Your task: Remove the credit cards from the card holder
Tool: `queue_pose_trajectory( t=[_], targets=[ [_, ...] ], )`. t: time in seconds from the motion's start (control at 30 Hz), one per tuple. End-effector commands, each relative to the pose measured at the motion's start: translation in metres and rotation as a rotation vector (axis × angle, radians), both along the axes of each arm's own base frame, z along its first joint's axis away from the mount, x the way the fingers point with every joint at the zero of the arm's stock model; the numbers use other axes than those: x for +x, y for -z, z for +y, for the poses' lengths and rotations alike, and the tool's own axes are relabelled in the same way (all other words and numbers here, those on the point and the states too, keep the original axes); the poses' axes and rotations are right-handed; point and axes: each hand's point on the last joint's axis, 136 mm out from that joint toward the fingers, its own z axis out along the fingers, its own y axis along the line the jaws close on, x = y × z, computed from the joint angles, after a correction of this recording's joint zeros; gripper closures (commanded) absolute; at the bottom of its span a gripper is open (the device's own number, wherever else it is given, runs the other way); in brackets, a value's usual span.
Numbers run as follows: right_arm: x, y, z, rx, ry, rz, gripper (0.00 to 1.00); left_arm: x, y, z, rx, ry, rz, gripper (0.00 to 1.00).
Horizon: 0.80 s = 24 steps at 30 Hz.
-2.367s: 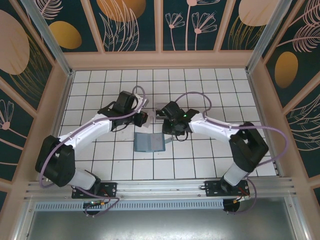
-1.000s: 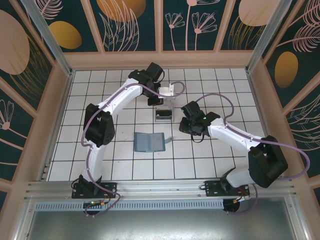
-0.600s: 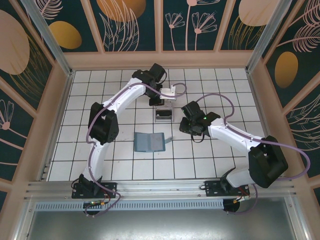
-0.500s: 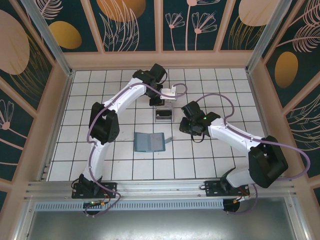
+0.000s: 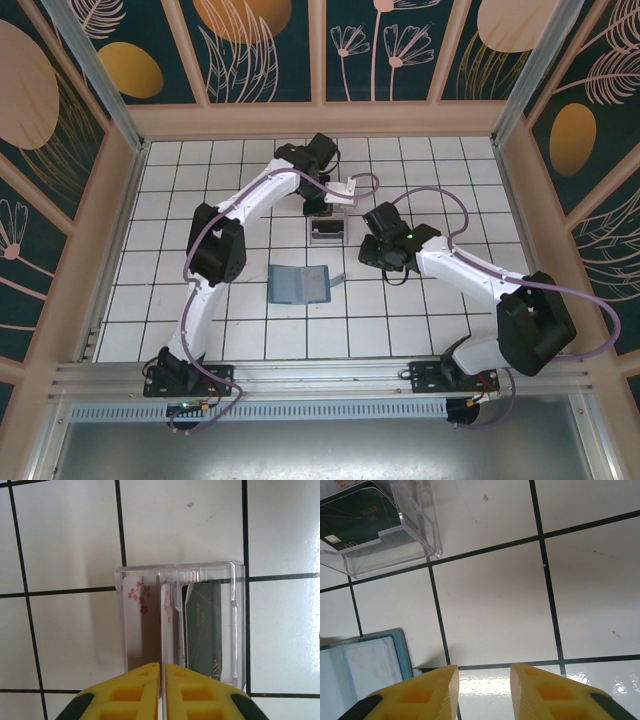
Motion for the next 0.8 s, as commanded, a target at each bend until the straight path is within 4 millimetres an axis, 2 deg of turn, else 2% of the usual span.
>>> queue_pose_trajectory(
  t=[0.0,0.27,0.53,0.77],
  targets=[
    [0.0,0.004,-0.007,-0.017,0.013,0.001,0.67,0.008,0.003,0.0,0.026,-0.01,-0.029,0.81],
    [0.0,0.003,-0.007,-0.012,0.014,-0.002,0.67,0.02,-0.002,-0.002,0.021,-0.041,-0.081,0.73],
    [0.001,0.001,-0.001,0.01,-0.004,0.0,0.67,0.028,-0.014,-0.003,-0.009,-0.103,-0.14,0.72],
    [-0.002,0.002,0.018,0.094,-0.062,0.021,0.66,0.052,-0.048,-0.008,-0.153,-0.322,-0.231,0.73]
  ],
)
